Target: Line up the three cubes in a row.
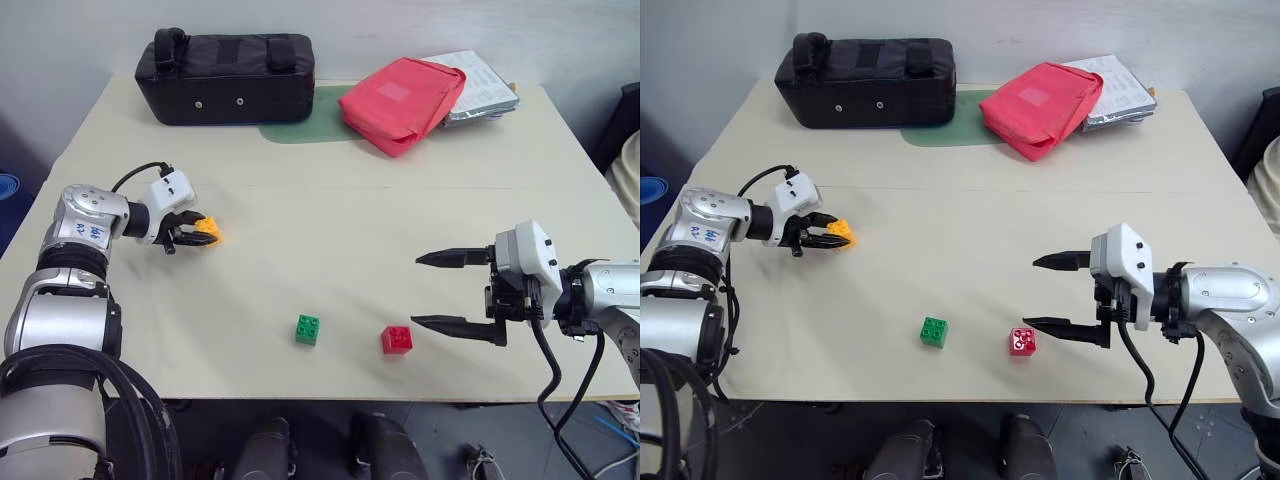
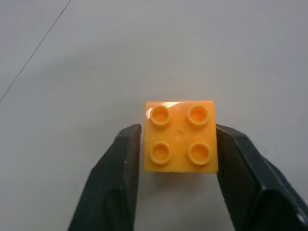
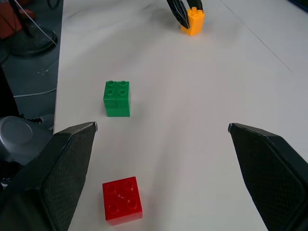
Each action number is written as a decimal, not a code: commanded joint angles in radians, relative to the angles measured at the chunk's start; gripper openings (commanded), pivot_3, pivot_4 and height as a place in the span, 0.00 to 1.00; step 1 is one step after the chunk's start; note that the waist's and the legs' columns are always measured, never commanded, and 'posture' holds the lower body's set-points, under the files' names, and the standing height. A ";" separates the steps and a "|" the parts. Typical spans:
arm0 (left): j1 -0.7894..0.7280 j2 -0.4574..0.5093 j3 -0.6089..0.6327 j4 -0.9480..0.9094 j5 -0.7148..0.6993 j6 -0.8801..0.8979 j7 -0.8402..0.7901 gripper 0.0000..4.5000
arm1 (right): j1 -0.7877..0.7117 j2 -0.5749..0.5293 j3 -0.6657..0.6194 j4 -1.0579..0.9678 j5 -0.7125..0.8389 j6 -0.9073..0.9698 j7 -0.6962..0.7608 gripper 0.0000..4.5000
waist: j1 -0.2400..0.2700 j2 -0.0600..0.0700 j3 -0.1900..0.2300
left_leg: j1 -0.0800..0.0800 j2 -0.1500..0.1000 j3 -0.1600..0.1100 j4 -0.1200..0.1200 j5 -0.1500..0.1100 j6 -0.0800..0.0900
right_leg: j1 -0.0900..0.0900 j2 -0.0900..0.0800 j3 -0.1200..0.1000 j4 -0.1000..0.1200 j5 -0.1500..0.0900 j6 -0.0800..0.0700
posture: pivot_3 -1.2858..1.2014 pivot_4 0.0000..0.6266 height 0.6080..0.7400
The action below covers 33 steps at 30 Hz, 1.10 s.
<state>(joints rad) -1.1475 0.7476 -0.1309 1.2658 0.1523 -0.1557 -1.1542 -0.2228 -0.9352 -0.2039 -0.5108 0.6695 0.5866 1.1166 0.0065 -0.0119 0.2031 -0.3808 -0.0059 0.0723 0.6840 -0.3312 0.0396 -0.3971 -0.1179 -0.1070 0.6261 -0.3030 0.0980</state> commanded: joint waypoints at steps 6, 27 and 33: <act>0.032 0.021 0.052 -0.100 -0.080 -0.021 -0.223 0.33 | -0.009 -0.029 -0.009 -0.022 0.027 -0.004 0.031 1.00 | 0.000 0.000 0.000 | 0.000 0.000 0.000 0.000 0.000 0.000 | 0.000 0.001 0.000 0.000 0.000 0.000 | 0.52 0.24 1.00; 0.658 0.230 -0.001 -1.194 -0.353 0.202 -0.388 0.33 | 0.200 -0.107 -0.061 0.078 -0.082 -0.144 0.176 1.00 | 0.006 0.000 0.000 | -0.001 0.001 -0.008 0.001 0.001 -0.001 | 0.003 -0.003 0.004 -0.004 0.001 -0.002 | 0.52 0.24 1.00; 0.653 0.204 -0.026 -1.164 -0.309 0.138 -0.349 0.33 | 0.210 -0.094 -0.060 0.055 -0.077 -0.137 0.163 1.00 | 0.012 0.000 0.000 | -0.001 0.001 -0.008 0.001 0.001 -0.001 | 0.003 -0.002 0.003 -0.003 0.001 -0.003 | 0.52 0.24 1.00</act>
<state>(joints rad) -0.4883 0.9566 -0.1528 0.0948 -0.1656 0.0061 -1.4995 -0.0137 -1.0269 -0.2403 -0.4290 0.5795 0.4582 1.2820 0.0184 -0.0114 0.2031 -0.3820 -0.0052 0.0642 0.6848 -0.3302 0.0383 -0.3937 -0.1200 -0.1037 0.6229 -0.3020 0.0954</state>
